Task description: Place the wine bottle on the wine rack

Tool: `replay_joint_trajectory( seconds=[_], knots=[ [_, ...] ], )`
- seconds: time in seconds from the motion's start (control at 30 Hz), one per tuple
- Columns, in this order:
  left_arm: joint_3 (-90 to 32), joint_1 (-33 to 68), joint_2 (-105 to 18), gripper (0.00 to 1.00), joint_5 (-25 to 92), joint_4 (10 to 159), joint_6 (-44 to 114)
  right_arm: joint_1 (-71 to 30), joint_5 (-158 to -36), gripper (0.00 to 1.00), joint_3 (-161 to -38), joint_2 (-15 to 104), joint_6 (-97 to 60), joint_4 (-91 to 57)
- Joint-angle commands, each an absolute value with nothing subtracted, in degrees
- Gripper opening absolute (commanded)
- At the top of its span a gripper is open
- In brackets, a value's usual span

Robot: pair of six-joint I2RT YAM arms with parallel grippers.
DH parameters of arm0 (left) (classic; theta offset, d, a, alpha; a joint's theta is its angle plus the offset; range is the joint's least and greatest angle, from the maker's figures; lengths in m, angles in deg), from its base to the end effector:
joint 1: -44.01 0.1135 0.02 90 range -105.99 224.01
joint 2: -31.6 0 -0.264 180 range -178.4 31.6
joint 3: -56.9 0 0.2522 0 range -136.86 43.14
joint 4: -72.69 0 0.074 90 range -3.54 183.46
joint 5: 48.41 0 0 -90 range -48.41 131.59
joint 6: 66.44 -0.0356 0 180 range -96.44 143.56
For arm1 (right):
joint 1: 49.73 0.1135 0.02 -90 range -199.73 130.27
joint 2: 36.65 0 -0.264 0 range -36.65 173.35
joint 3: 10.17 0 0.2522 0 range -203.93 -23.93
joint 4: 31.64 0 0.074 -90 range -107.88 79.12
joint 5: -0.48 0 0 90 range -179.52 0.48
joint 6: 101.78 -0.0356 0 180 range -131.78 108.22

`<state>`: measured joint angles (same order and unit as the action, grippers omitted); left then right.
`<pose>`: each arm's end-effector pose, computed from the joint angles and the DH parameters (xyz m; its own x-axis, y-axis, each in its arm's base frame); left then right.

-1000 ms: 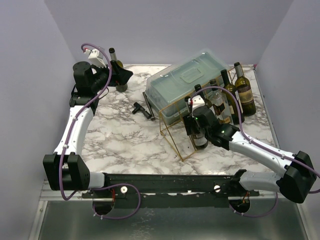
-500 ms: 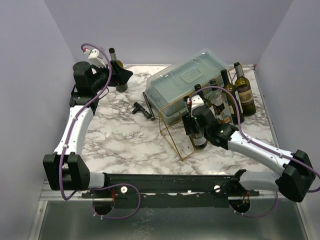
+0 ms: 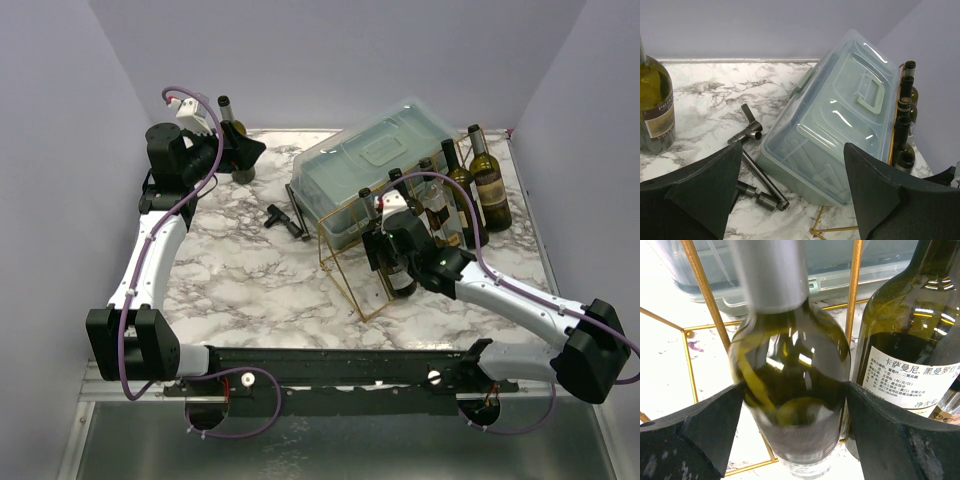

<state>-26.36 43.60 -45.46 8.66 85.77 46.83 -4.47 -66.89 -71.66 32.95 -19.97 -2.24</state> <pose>0.3146 -0.0216 0.3856 -0.3256 -0.3293 -0.8863 0.4540 0.7678 -0.4520 0.1944 0.1768 0.2603 -0.4870 -0.3047 -0.8185 -0.3752 0.9193 -0.1189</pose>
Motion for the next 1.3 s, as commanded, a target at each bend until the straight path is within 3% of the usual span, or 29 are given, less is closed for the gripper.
replay_joint_trajectory(
  seconds=[0.0,0.73,0.97,1.13,1.27],
  knots=[
    [-26.9,43.5,-45.4,0.84,9.1,85.6,46.8,-4.8,-68.9,0.87,-72.9,33.5,-21.0,-1.6],
    [-26.4,43.2,-45.7,0.84,11.1,85.3,48.1,-4.8,-78.6,0.95,-77.1,20.1,-24.8,-0.3],
    [-24.1,43.4,-43.1,0.83,24.3,85.9,46.9,-4.8,-83.3,0.97,-73.3,17.6,-26.7,-5.5],
    [-23.6,43.4,-44.0,0.92,39.2,85.7,44.1,-4.8,-85.4,0.97,-72.5,16.0,-26.1,-6.7],
    [-27.2,43.5,-49.6,0.95,43.6,85.3,44.6,-4.8,-85.7,1.0,-70.2,13.6,-25.5,-8.8]
  ],
)
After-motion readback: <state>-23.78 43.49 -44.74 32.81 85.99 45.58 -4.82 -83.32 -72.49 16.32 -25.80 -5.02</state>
